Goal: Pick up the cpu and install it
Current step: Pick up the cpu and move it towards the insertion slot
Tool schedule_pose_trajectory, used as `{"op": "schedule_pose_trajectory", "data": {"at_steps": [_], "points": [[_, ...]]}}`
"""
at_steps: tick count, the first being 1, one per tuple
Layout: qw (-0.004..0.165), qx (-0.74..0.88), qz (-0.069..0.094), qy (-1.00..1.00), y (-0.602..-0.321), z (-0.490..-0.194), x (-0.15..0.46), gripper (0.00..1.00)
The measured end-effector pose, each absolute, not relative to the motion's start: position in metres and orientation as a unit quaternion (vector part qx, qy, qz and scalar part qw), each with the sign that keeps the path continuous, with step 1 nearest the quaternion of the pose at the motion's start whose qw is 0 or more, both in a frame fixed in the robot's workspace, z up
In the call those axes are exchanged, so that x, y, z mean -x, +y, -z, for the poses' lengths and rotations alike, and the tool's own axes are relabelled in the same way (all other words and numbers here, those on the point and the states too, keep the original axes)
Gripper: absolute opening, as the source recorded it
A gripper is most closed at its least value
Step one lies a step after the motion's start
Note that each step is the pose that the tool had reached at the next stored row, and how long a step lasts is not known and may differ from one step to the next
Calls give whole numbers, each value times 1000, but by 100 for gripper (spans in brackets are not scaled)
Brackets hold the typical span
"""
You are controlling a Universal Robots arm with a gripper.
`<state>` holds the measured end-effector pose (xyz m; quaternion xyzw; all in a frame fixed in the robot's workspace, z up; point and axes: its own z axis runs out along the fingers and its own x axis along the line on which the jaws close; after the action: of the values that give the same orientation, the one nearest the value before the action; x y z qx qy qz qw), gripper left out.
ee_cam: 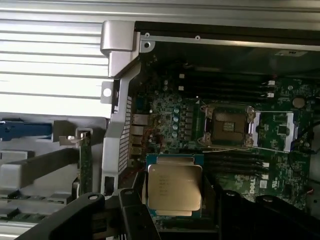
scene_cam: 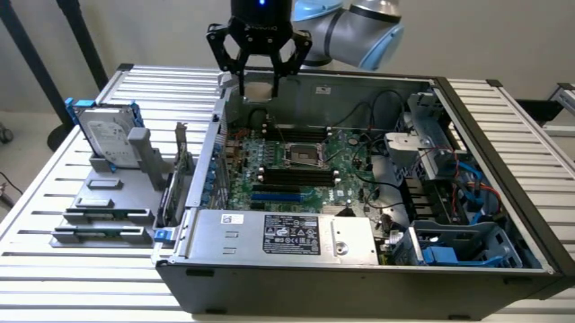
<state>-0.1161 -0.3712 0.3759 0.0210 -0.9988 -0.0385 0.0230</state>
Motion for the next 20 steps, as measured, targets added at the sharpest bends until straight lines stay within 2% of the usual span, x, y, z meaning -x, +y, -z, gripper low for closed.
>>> {"op": "schedule_pose_trajectory", "data": {"at_steps": [13,20], "points": [[23,-21,38,-999,-330,-352,74,55],[23,-21,38,-999,-324,-340,59,55]]}}
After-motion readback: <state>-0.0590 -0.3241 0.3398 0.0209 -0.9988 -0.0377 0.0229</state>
